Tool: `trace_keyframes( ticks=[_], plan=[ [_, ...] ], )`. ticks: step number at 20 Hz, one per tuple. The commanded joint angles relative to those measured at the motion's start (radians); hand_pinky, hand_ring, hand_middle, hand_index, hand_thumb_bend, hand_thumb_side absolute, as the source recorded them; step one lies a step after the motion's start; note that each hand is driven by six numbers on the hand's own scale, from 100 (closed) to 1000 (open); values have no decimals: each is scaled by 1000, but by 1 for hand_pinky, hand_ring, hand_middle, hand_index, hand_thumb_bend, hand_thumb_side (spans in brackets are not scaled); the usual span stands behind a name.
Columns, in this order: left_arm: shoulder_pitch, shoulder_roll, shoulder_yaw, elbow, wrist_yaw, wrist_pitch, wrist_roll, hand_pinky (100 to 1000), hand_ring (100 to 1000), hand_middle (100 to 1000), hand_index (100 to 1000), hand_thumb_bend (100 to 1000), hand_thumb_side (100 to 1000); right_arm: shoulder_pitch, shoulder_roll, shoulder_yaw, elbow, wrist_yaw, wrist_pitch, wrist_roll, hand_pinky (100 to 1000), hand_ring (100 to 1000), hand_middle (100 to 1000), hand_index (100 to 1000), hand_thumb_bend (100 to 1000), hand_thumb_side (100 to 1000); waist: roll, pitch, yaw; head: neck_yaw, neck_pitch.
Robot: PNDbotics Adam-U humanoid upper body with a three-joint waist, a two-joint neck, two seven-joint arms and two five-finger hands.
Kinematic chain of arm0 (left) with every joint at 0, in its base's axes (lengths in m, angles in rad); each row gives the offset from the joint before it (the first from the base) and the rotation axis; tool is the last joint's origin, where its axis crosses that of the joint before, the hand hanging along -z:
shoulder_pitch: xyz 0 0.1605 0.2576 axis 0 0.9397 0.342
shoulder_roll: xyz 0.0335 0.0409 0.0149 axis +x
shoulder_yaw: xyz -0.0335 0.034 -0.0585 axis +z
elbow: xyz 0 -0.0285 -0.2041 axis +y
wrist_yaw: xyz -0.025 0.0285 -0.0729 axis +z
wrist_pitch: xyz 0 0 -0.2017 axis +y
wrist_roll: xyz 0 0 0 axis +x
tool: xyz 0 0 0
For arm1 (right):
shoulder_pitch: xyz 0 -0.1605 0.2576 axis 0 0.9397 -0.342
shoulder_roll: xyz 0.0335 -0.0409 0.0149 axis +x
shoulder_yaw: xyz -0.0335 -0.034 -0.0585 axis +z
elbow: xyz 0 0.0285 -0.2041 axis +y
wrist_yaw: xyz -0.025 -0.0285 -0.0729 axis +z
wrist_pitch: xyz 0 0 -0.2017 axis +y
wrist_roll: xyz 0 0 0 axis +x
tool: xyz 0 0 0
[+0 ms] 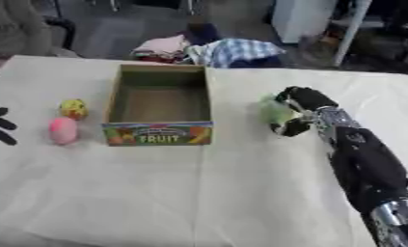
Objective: Pick up objects on the table and place them in the box.
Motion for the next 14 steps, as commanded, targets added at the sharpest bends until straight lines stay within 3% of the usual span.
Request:
trace_keyframes(
  ticks=[1, 7, 14],
  plan=[
    [-12, 7, 1, -11, 4, 0, -2, 1000, 556, 620, 850, 211, 776, -11, -17, -5, -20, 15, 18, -49, 583, 596, 339, 520, 393, 100, 3, -8, 0, -4, 5],
    [-11, 7, 1, -10, 4, 1, -1, 1000, 556, 620, 850, 209, 777, -9, -21, -4, -52, -22, 16, -131, 545, 516, 232, 400, 329, 100, 2, -8, -1, -4, 5],
    [-11, 9, 2, -11, 6, 1, -1, 1000, 556, 620, 850, 210, 774, -20, -25, 28, -168, -133, -58, -105, 541, 496, 217, 381, 261, 100, 2, -11, -3, -5, 5]
  ],
)
